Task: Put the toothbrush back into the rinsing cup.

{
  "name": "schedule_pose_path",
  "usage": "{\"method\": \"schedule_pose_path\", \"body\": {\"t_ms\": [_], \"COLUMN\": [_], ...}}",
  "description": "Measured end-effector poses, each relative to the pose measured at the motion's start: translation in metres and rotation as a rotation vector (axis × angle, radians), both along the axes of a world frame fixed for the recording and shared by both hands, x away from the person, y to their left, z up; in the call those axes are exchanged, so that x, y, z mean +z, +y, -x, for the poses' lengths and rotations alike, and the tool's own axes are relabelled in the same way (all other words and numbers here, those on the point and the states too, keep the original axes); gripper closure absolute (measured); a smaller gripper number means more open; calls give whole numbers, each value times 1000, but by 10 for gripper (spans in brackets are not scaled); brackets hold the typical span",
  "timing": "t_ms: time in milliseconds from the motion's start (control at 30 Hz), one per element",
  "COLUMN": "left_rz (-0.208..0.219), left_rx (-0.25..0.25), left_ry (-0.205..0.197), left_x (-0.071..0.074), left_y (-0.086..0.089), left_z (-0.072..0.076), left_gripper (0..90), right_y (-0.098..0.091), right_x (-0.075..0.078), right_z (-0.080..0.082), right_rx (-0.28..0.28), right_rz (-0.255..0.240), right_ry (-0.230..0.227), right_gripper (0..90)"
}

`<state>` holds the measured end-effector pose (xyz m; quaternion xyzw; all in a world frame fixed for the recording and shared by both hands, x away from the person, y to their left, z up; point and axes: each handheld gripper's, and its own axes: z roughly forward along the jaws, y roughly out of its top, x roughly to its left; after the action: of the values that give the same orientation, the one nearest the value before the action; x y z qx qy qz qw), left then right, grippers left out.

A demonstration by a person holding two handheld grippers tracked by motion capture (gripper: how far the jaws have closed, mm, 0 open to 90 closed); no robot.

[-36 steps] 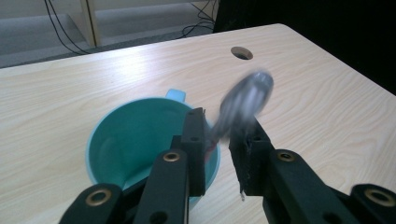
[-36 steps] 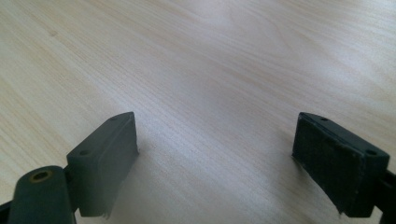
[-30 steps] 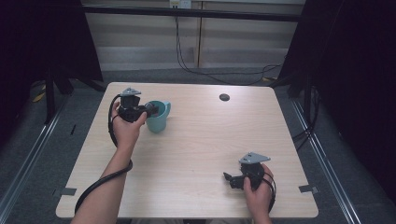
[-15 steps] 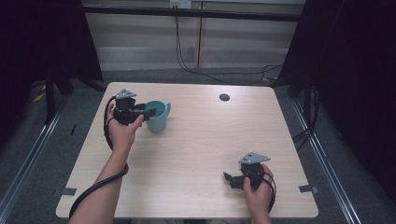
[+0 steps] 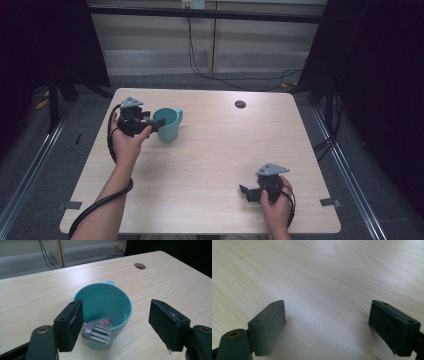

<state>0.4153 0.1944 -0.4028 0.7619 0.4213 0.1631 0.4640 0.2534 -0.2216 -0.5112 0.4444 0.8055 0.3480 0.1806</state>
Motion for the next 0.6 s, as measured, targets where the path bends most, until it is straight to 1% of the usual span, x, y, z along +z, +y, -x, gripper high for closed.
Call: {"method": "schedule_pose_path", "body": {"t_ms": [267,433,533,600], "left_rz": [-12,-15,-9,-17], "left_rx": [12,13,18,18], "left_ry": [7,8,12,10], "left_x": [-2,-5,-6,-7], "left_y": [6,11,13,14], "left_z": [3,7,9,11], "left_gripper": [228,225,222,222], "right_y": [0,0,0,0], "right_x": [0,0,0,0], "right_z": [0,0,0,0], "right_rx": [4,4,4,6], "right_rz": [1,1,0,0], "right_ry": [-3,-2,-1,-1], "right_gripper": [135,135,135,135]}}
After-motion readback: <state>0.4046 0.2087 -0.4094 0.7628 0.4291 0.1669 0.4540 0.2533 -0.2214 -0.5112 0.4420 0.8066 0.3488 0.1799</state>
